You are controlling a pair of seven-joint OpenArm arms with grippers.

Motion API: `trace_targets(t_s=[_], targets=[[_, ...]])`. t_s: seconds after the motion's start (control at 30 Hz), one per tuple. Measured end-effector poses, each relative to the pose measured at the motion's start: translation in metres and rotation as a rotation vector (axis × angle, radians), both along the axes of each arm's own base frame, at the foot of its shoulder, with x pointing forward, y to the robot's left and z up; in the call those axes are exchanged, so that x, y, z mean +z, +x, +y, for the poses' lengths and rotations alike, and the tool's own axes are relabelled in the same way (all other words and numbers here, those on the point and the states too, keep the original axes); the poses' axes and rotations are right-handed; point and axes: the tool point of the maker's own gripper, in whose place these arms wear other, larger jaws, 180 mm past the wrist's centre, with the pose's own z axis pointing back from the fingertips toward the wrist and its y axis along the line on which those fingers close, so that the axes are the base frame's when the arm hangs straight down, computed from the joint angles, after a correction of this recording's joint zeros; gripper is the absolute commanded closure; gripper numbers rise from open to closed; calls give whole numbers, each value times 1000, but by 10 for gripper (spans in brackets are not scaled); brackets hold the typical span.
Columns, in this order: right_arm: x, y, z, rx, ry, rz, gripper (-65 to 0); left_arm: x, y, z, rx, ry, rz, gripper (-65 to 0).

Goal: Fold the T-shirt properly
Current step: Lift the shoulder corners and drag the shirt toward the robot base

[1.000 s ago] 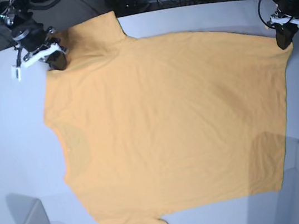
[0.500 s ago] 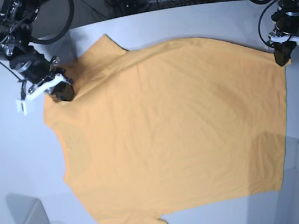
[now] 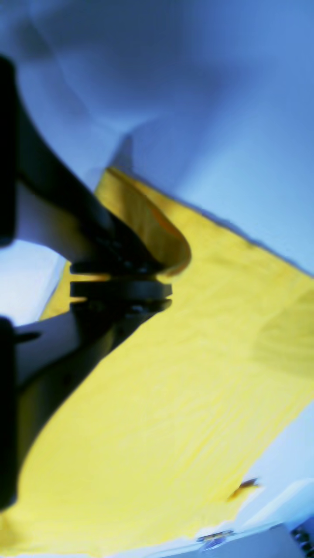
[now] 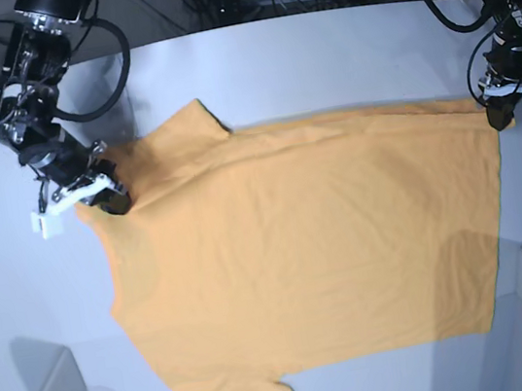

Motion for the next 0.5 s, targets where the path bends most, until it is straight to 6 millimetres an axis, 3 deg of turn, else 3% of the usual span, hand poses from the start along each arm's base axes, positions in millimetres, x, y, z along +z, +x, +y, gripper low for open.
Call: trace_targets(t_s=[0.1, 0.27, 0.37, 0.5], targets=[[-6, 8, -1, -21, 23, 22, 0, -1, 6, 4, 9, -9, -7, 0], [2, 30, -5, -21, 28, -10, 0, -7, 12, 7, 25, -33, -7, 0], [-7, 37, -4, -19, 51, 18, 0, -10, 15, 9, 34, -44, -5, 0], [-14, 46, -2, -22, 76, 40, 0, -13, 24, -3, -10, -46, 3, 0]])
